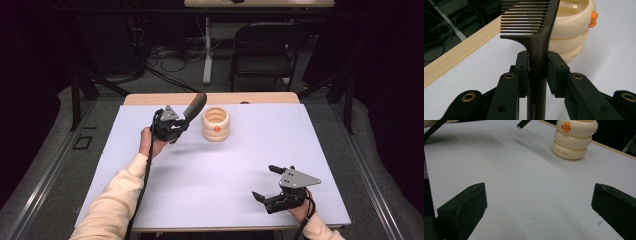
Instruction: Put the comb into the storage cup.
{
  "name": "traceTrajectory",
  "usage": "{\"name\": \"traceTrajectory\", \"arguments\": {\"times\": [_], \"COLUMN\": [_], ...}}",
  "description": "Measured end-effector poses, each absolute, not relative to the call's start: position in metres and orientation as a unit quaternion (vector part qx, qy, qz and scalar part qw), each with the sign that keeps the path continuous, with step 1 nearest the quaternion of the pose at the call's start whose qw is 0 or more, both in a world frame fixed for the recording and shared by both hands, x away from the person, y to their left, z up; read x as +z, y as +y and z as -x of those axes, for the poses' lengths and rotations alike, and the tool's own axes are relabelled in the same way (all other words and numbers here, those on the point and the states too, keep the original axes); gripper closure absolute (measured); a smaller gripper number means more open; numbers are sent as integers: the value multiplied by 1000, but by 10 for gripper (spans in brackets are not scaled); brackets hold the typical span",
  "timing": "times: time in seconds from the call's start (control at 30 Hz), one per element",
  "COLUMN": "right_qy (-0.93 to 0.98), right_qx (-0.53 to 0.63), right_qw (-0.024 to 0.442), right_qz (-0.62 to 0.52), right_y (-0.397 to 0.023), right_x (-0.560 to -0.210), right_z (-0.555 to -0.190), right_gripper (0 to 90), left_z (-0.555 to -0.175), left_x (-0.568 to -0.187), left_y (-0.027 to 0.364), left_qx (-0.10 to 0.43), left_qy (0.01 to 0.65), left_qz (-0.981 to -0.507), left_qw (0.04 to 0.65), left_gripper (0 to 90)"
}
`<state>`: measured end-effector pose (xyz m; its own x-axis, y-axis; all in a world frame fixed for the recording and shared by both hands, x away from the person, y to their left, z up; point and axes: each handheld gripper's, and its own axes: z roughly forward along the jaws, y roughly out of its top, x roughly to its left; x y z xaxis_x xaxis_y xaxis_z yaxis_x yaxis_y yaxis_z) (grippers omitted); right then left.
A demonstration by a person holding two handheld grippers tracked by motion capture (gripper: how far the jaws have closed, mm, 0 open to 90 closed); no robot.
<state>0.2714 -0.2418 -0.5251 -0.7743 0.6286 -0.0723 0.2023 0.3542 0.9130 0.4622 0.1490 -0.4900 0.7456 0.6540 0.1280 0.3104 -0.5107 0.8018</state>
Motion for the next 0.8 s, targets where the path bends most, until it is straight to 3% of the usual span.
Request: {"name": "traceTrajectory", "arguments": {"times": [0.8], "right_qy": [795], "right_qx": [505], "right_qw": [211], "right_qz": [-262], "right_y": [-242], "right_x": [-525], "right_z": [-272], "right_gripper": [0], "left_z": [-470], "left_x": [-478], "left_y": [143], "left_qx": [219], "left_qy": [294], "left_qz": [-831], "left_qw": [418], "left_gripper": [726]}}
